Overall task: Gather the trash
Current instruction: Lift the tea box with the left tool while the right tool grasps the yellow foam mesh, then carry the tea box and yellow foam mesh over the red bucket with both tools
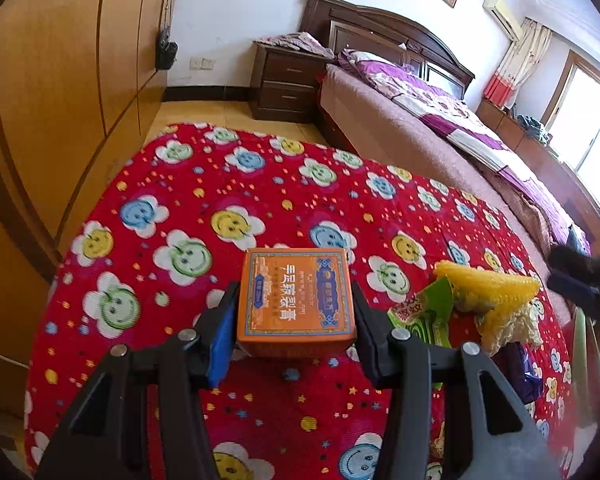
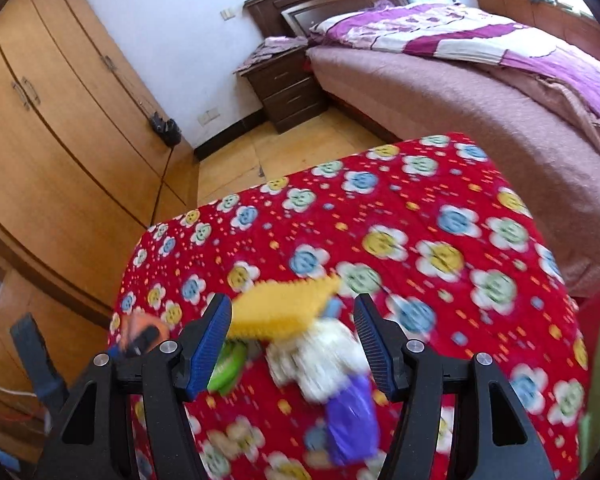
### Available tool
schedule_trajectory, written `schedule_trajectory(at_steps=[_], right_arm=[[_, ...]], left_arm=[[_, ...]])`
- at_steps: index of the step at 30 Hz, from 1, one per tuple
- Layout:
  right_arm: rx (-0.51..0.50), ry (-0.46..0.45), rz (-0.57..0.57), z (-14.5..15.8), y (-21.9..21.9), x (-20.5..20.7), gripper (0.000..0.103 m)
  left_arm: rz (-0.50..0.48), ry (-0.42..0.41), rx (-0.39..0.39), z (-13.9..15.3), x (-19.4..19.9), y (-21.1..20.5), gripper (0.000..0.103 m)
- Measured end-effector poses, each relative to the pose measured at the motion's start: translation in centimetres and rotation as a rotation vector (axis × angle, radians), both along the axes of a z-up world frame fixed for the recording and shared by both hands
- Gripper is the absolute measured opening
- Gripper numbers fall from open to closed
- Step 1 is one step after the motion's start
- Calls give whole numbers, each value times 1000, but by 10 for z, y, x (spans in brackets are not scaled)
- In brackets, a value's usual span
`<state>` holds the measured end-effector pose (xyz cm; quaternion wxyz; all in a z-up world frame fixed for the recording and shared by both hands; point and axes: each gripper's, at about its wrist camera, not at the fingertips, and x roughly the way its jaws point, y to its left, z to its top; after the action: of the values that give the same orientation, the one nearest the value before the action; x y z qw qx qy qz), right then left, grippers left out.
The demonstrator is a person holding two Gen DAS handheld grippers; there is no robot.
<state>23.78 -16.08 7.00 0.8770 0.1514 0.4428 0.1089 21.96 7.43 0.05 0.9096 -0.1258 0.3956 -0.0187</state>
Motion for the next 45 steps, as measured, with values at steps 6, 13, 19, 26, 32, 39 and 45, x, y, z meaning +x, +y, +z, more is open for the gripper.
schedule_trajectory(at_steps=[6, 13, 19, 26, 32, 39, 45], right_arm=[[-81, 85, 5, -28, 19, 30, 65], [-49, 132, -1, -54, 18, 26, 65], [-14, 70, 16, -48, 15, 14, 34], [89, -58, 20, -23, 1, -18, 25], [156, -150, -10, -1, -15, -56, 24], [171, -188, -59, 10, -43, -105, 24], [186, -212, -132, 12, -76, -145, 24]], left_arm=[[-1, -16, -19, 0, -2, 0, 52], [-7, -25, -29, 0, -7, -3, 52], [-9, -32, -29, 0, -9, -4, 52], [-12, -45, -31, 1, -11, -6, 52], [-23, -54, -26, 7, -17, -10, 52], [-60, -65, -23, 27, -33, -23, 52], [-89, -64, -54, 37, -56, -38, 52]])
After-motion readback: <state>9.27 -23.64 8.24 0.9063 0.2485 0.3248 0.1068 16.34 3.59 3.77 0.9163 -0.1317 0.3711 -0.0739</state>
